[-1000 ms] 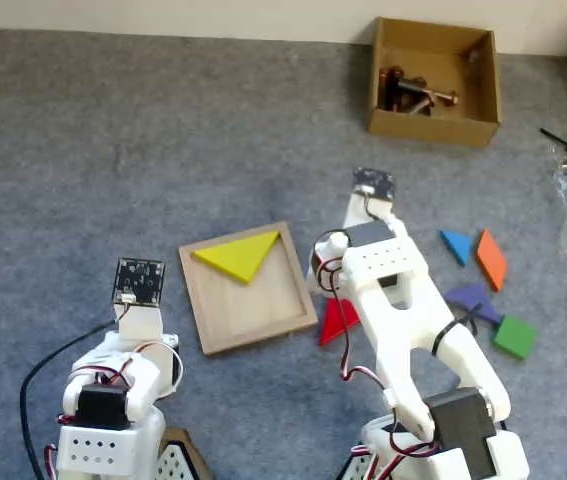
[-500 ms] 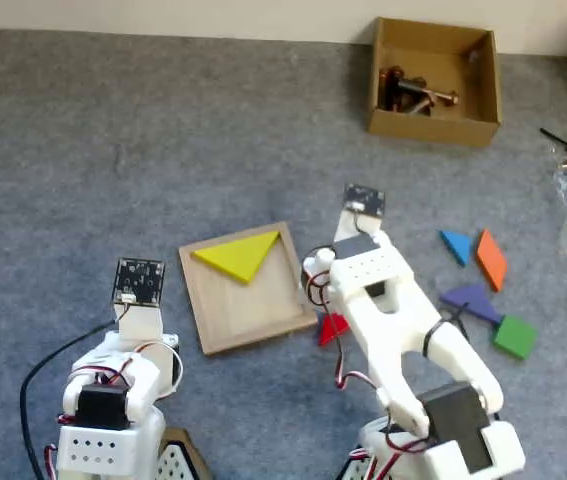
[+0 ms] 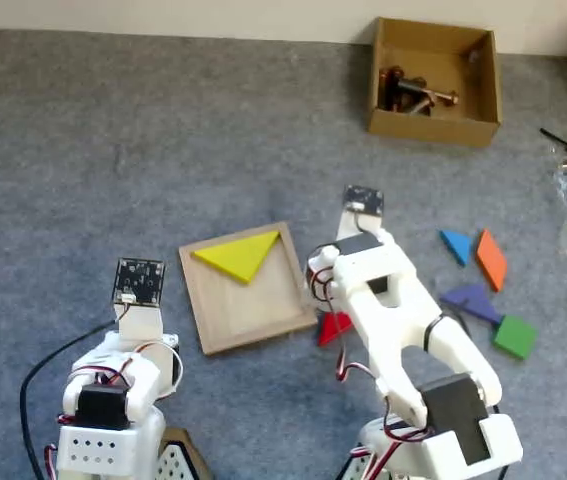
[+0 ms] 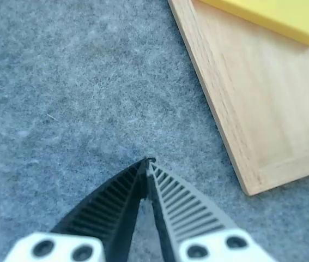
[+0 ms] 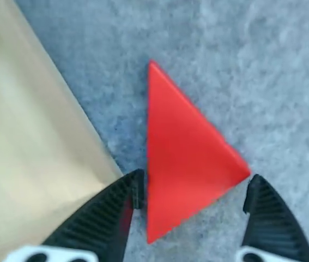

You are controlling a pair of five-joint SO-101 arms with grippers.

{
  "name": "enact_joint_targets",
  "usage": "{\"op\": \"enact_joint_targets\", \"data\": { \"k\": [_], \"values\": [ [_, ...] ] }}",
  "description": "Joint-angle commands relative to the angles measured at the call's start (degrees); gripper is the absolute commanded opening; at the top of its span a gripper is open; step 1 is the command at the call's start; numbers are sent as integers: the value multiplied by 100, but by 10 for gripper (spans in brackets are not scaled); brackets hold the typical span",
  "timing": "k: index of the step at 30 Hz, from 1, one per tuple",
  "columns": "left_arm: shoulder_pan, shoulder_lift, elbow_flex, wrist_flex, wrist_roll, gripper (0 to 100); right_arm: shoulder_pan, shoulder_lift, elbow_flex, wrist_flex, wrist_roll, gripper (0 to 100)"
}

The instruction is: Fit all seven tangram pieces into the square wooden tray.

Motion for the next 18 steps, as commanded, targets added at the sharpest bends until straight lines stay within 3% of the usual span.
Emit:
{"op": "enact_joint_targets", "data": {
  "k": [1, 18],
  "values": [
    [84, -40, 110, -9, 44, 5, 110, -22, -31, -171, 88, 281],
    [84, -40, 110, -9, 44, 5, 119, -13, -22, -224, 88, 278]
  ]
}}
